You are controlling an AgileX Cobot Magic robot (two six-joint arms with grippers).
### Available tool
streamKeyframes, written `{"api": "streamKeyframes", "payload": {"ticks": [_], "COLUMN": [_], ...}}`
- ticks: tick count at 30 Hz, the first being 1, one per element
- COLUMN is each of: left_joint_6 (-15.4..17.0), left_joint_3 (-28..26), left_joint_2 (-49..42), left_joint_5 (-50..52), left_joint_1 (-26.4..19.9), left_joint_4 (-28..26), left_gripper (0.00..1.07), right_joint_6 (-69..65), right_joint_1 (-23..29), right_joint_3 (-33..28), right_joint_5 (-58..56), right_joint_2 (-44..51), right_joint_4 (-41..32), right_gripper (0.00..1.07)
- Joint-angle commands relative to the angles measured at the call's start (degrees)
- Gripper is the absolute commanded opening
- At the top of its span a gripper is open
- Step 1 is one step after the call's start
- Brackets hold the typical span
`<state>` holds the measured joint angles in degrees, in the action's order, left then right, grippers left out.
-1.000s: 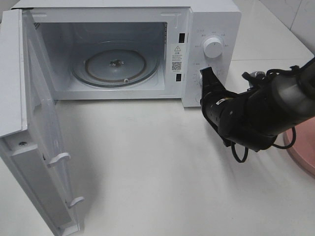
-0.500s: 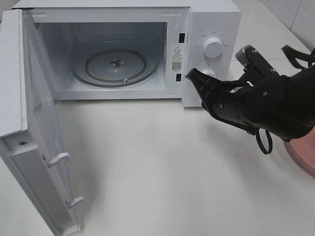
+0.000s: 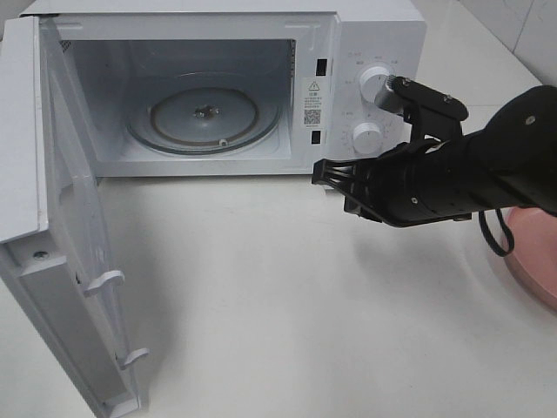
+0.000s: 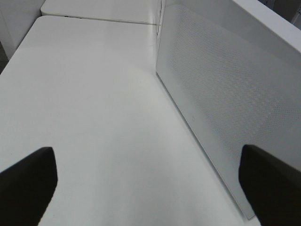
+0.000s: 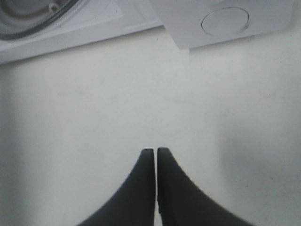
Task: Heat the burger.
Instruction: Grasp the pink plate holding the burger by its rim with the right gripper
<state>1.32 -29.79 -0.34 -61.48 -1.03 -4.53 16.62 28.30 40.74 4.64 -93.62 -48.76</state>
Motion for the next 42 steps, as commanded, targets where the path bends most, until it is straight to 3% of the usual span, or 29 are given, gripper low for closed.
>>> {"api": "streamKeyframes", "payload": {"ticks": [1,9,11,14,19,31,33,34,35,36,37,39,40,41,42], "left_joint_6": [0.0,0.0,0.0,0.0,0.0,0.0,0.0,0.0,0.0,0.0,0.0,0.0,0.0,0.0,0.0], "left_joint_3": [0.1,0.1,0.1,0.1,0.1,0.1,0.1,0.1,0.1,0.1,0.1,0.1,0.1,0.1,0.1], "left_joint_2": [-0.9,-0.9,-0.9,-0.9,-0.9,-0.9,-0.9,-0.9,-0.9,-0.9,-0.9,-0.9,-0.9,-0.9,-0.9], "left_joint_5": [0.1,0.1,0.1,0.1,0.1,0.1,0.1,0.1,0.1,0.1,0.1,0.1,0.1,0.1,0.1], "left_joint_1": [0.3,0.3,0.3,0.3,0.3,0.3,0.3,0.3,0.3,0.3,0.3,0.3,0.3,0.3,0.3], "left_joint_4": [-0.4,-0.4,-0.4,-0.4,-0.4,-0.4,-0.4,-0.4,-0.4,-0.4,-0.4,-0.4,-0.4,-0.4,-0.4], "left_gripper": [0.98,0.98,0.98,0.98,0.98,0.98,0.98,0.98,0.98,0.98,0.98,0.98,0.98,0.98,0.98], "right_joint_6": [2.8,3.2,3.2,3.2,1.7,-0.1,-3.2,-3.2,-4.4,-6.5,-6.5,-9.5,-9.5,-11.6,-11.6], "right_joint_1": [-1.0,-5.6,-7.4,-7.8,-11.1,-15.3,-16.5,-16.5,-16.8,-16.8,-16.8,-16.8,-16.8,-16.8,-16.8], "right_joint_3": [-0.1,-0.1,-0.1,0.1,0.9,0.9,0.9,0.9,0.9,0.9,0.9,0.9,0.9,1.1,1.1], "right_joint_5": [-4.3,-17.4,-22.8,-24.4,-35.6,-40.1,-39.9,-39.9,-39.9,-39.9,-39.9,-39.9,-39.9,-39.9,-39.9], "right_joint_2": [1.3,5.2,7.0,7.4,8.9,8.9,8.9,8.9,8.9,8.9,8.9,8.9,8.9,8.9,8.9], "right_joint_4": [1.7,14.8,22.2,24.0,32.9,36.5,39.1,39.1,40.3,43.2,43.2,48.0,48.0,50.9,50.9], "right_gripper": [0.04,0.05,0.06,0.06,0.09,0.20,0.37,0.37,0.44,0.60,0.60,0.83,0.83,0.94,0.94]}}
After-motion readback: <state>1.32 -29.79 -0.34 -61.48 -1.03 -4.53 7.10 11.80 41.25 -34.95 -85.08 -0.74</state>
